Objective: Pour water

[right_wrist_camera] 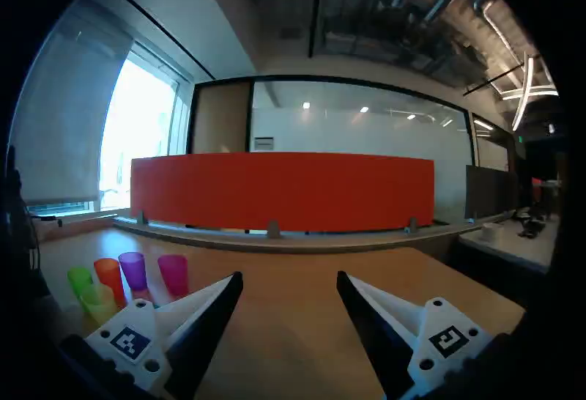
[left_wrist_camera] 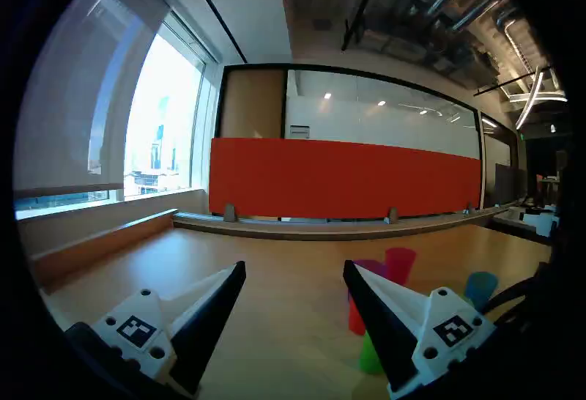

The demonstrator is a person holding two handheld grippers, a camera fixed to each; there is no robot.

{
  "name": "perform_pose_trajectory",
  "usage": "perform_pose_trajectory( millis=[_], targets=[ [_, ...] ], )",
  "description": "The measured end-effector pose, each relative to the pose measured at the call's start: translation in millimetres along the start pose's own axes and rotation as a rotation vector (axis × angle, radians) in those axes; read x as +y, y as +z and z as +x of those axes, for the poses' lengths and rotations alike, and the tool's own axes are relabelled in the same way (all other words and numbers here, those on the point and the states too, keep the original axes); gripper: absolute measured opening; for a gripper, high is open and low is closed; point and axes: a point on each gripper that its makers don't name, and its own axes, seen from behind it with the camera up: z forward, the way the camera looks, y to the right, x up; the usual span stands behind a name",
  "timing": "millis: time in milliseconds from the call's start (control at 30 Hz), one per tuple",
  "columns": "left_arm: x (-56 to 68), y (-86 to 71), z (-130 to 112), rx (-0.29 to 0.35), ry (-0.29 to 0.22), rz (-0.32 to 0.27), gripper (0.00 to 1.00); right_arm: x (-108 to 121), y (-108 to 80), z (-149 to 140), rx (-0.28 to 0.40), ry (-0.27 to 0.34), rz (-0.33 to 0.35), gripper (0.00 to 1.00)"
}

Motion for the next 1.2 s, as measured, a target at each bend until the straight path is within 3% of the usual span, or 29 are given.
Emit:
perform_pose_trajectory(
  millis=[467, 700, 967, 1200],
  targets=[
    [8.4, 10.6, 82.2, -0.034, 0.053, -0.059, 0.99, -7.8, 12.9, 68.1, -0.022, 0.037, 0.064, 0.99],
    [13.7, 14.8, 115.3, -0.049, 0.035, -0.092, 0.99, -10.9, 17.0, 108.9, -0.018, 0.056, 0.098, 0.99],
    [18.8, 17.3, 124.0, -0.079, 0.029, -0.144, 0.99, -10.6, 18.0, 122.4, -0.017, 0.044, 0.117, 0.99],
    [42.9, 13.1, 123.3, -0.094, 0.013, -0.274, 0.99, -33.8, 11.7, 126.8, -0.028, 0.03, 0.253, 0.99]
  ],
)
